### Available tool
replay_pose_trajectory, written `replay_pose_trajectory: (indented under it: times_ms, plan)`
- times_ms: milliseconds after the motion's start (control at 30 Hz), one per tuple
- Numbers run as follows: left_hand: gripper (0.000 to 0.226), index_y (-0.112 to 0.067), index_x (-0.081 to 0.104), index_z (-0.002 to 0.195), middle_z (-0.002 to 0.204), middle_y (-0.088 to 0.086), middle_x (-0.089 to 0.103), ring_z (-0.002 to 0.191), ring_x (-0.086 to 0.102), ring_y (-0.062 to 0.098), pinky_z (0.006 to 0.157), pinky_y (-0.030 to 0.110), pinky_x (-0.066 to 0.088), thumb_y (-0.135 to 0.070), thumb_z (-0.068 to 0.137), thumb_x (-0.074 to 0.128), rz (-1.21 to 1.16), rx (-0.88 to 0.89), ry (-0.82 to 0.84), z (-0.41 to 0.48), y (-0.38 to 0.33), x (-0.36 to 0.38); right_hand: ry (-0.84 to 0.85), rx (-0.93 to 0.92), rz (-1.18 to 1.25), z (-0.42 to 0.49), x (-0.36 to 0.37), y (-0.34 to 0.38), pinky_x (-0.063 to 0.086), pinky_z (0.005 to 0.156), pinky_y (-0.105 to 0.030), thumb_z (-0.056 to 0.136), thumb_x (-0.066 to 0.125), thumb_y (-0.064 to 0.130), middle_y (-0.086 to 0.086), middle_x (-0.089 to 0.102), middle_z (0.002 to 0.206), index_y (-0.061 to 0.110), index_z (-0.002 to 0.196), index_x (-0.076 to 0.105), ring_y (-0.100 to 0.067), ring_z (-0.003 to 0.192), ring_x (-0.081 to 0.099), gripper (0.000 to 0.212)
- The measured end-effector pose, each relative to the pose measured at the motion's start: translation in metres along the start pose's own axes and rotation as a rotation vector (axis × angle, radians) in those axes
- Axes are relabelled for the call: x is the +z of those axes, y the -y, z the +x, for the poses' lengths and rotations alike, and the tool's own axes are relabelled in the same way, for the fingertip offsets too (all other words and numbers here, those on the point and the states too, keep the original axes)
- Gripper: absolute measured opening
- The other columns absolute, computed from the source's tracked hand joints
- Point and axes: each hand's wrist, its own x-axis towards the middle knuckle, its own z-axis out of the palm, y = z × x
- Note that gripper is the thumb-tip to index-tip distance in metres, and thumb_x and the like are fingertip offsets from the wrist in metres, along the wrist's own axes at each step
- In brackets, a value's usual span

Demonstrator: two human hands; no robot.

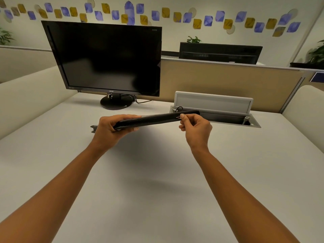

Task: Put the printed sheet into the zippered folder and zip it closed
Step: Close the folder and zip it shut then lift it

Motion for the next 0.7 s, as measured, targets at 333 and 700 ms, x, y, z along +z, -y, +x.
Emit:
replay_pose_trajectory:
  times_ms: [333, 700]
  plan:
    - [0.045, -0.030, 0.064, 0.099, 0.094, -0.042, 0.062, 0.094, 0.062, -0.008, 0.088, 0.009, 0.047, 0.005, 0.071, 0.068, -0.032, -0.025, -0.026, -0.005, 0.004, -0.018, -0.084, -0.013, -0.089, 0.026, -0.016, -0.020, 0.049, 0.055, -0.008, 0.085, 0.061, 0.019, -0.005, 0.063, 0.070, 0.003, 0.086, 0.067, -0.005, 0.057, 0.059, 0.016]
    - [0.042, -0.024, 0.061, 0.101, 0.094, -0.043, 0.061, 0.095, 0.061, -0.009, 0.089, 0.010, 0.047, 0.005, 0.072, 0.068, -0.018, -0.044, -0.018, -0.006, 0.002, -0.015, -0.133, 0.027, -0.116, 0.033, -0.018, -0.031, 0.047, 0.058, -0.013, 0.085, 0.061, 0.020, -0.007, 0.065, 0.074, 0.003, 0.088, 0.066, -0.004, 0.059, 0.059, 0.018]
